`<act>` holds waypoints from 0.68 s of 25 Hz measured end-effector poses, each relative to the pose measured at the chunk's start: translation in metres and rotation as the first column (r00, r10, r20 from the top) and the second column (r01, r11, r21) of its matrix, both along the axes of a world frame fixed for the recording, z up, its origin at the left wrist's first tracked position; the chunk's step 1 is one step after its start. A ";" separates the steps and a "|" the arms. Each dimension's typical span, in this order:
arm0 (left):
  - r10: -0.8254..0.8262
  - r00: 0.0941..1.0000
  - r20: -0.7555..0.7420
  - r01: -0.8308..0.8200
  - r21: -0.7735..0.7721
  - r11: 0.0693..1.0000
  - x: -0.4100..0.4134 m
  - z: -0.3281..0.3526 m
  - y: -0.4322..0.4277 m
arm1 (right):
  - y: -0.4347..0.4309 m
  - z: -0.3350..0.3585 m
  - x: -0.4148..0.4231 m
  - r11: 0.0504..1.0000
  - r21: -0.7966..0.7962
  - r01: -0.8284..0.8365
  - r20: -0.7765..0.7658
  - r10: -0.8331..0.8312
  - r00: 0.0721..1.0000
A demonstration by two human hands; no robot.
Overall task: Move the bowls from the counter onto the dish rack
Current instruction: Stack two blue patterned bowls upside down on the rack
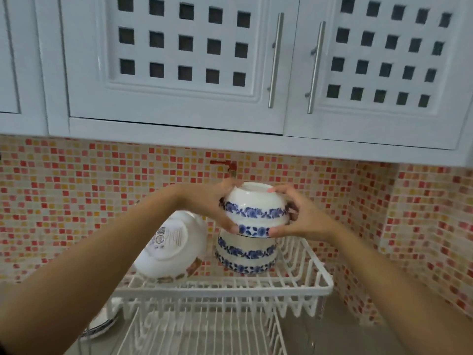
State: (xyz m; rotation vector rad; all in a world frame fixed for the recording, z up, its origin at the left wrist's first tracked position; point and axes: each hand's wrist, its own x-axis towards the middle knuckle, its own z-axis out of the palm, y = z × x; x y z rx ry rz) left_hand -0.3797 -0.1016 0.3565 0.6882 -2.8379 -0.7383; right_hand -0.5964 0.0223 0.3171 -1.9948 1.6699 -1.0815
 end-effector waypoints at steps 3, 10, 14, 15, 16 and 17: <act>0.133 0.986 0.105 -0.108 -0.214 0.971 -0.012 -0.006 -0.002 | -0.017 -0.011 -0.002 0.999 0.015 0.031 -0.153 -0.028 0.988; 0.243 0.934 0.264 -0.149 -0.332 0.931 -0.034 -0.034 -0.004 | -0.034 -0.031 -0.007 0.985 0.153 0.082 -0.373 -0.019 0.928; 0.253 0.907 0.336 -0.129 -0.350 0.928 -0.046 -0.041 -0.005 | -0.038 -0.035 -0.009 0.965 0.236 0.117 -0.418 -0.008 0.908; 0.260 0.902 0.346 -0.131 -0.354 0.926 -0.047 -0.042 -0.005 | -0.039 -0.035 -0.009 0.961 0.247 0.125 -0.436 -0.006 0.900; 0.270 0.896 0.352 -0.139 -0.356 0.924 -0.048 -0.043 -0.006 | -0.039 -0.035 -0.008 0.958 0.254 0.132 -0.451 -0.003 0.893; 0.281 0.891 0.358 -0.149 -0.355 0.923 -0.048 -0.043 -0.006 | -0.039 -0.035 -0.008 0.956 0.257 0.138 -0.461 -0.004 0.887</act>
